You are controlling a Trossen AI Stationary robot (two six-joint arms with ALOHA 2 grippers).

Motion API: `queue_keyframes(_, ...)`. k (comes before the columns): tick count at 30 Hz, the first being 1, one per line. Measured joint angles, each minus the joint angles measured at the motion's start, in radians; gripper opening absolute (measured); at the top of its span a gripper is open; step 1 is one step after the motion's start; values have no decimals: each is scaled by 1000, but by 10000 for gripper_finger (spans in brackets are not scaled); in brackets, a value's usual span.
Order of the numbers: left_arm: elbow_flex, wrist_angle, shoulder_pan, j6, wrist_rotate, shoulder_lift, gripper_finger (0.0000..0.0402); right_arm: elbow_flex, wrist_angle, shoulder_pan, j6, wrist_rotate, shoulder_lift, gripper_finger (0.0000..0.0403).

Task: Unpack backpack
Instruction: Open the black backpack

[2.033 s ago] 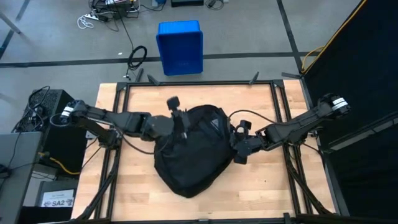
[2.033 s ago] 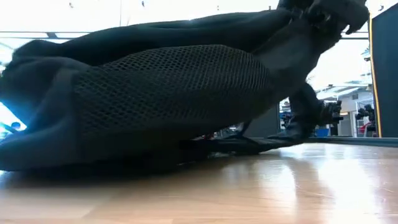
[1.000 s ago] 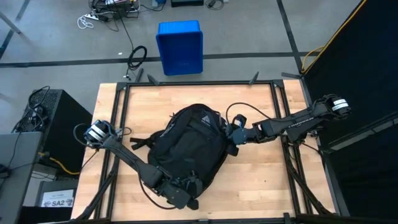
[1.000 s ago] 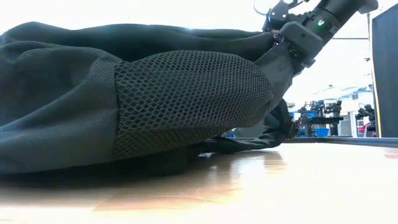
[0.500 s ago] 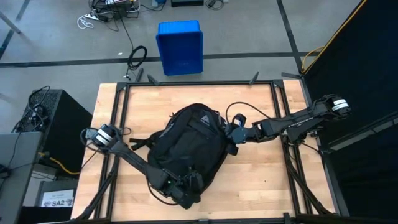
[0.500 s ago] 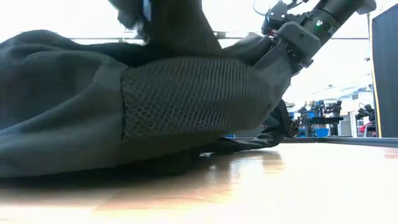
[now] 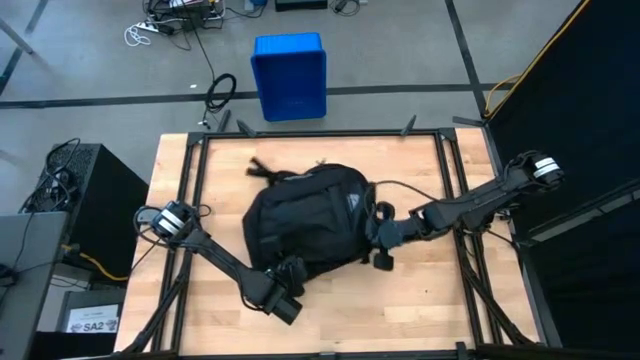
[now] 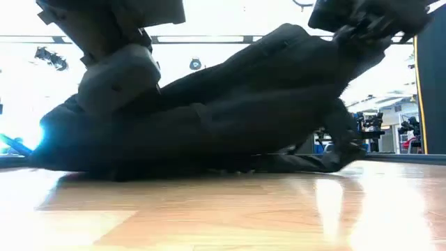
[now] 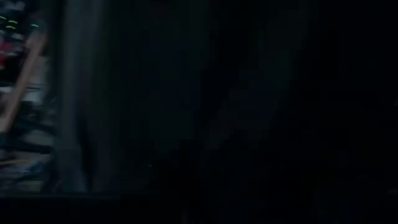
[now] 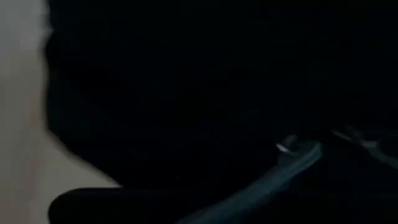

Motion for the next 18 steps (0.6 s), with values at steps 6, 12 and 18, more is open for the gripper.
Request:
queue_keyframes(6,-1,-105,41,-4,-92,0,143,0,61,82,-1,-6,0,12)
queue_keyframes(12,-2,-243,98,-65,-94,0,143,0,184,92,-62,-52,81,67)
queue_keyframes(18,-11,-380,111,-213,-100,-1,143,9,291,94,-150,-179,240,144)
